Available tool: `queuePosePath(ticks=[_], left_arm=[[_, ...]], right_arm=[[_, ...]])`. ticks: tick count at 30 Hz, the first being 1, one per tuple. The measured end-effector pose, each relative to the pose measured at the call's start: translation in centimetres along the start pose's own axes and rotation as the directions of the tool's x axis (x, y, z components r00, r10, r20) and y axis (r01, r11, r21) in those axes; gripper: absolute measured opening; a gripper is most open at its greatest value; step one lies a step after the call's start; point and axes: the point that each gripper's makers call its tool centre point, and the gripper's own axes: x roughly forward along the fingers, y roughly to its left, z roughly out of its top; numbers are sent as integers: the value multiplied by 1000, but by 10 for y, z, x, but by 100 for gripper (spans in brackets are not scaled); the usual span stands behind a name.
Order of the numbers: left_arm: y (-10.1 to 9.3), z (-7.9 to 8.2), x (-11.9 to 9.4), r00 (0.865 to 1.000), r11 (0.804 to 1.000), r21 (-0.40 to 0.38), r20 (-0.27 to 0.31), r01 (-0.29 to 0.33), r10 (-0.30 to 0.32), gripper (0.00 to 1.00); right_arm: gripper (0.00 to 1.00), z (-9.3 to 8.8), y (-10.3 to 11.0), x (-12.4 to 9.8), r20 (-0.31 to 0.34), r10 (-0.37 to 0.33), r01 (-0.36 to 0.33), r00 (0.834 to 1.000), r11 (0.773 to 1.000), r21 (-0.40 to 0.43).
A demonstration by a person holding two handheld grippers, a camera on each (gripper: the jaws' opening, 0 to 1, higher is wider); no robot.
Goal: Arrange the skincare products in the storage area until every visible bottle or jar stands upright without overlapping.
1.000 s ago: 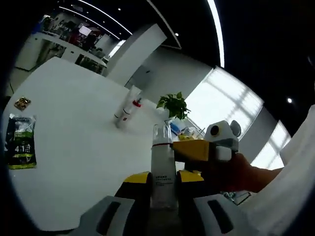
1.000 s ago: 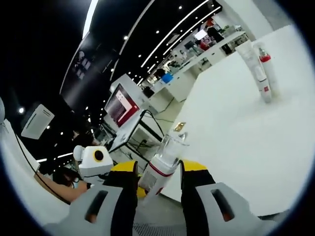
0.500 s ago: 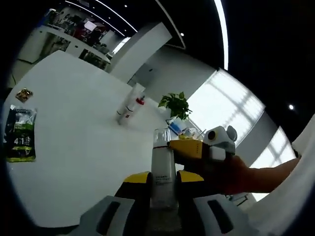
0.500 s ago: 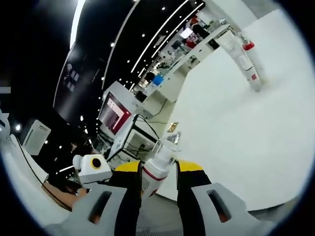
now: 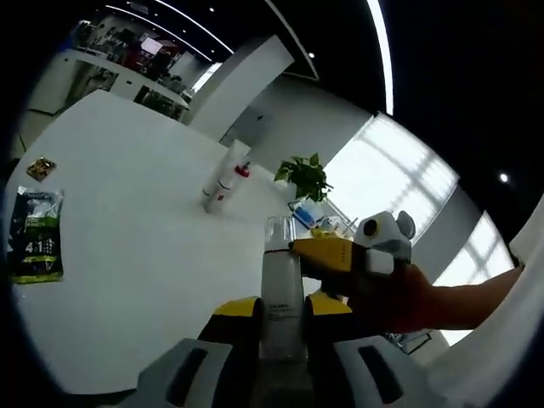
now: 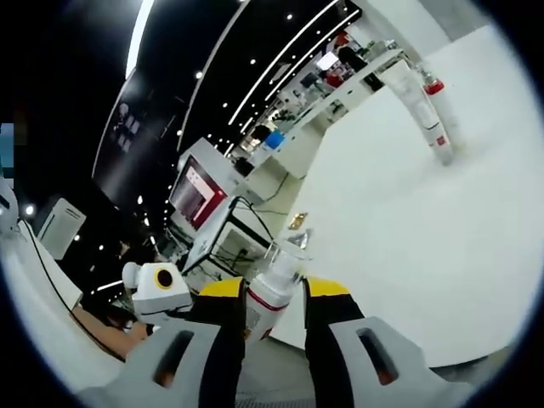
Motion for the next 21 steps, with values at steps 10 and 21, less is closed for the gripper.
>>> queuePosePath(ticks=[10, 21], left_arm=[[-1, -13, 13, 995, 990, 127, -70, -57, 67, 20], [16, -19, 18, 979, 971, 188, -108, -151, 173, 20]], right_arm=[[19, 2, -1, -2, 7, 96, -96, 995, 981, 170], [19, -5, -18, 12, -33, 96, -84, 995, 962, 261]])
